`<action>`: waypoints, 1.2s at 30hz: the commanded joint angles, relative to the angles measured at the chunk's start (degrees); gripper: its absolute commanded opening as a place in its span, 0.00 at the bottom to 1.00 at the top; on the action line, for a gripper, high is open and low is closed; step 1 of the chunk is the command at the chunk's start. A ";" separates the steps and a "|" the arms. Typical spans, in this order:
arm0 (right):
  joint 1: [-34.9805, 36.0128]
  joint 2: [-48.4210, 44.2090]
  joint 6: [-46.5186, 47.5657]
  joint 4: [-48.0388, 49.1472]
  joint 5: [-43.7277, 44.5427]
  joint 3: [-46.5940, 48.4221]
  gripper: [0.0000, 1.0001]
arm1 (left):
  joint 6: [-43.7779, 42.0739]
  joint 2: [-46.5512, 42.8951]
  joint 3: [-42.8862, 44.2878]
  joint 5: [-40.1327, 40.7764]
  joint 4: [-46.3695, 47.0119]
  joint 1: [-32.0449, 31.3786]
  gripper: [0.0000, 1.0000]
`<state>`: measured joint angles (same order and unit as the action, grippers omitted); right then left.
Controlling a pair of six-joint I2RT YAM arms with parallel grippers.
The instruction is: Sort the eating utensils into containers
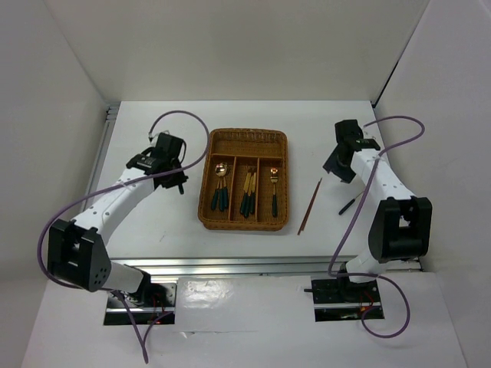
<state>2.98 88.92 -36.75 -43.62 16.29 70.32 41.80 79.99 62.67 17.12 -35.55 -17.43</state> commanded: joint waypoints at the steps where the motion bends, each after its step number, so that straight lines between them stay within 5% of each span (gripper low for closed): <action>1: -2.62 -0.59 -0.16 1.43 -0.29 -2.46 0.58 | -2.42 1.75 7.62 -0.43 -2.94 -3.74 0.17; 14: -7.11 -8.86 -0.69 1.43 2.87 -10.82 0.62 | 0.20 17.73 25.21 -9.38 6.01 -20.97 0.17; 36: -7.11 -13.25 -4.82 6.08 0.84 -20.22 0.63 | 15.33 26.97 19.33 -9.74 16.30 -31.17 0.18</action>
<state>-3.79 77.87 -40.77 -40.64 16.67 51.44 54.02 105.45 82.83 5.91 -21.17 -47.97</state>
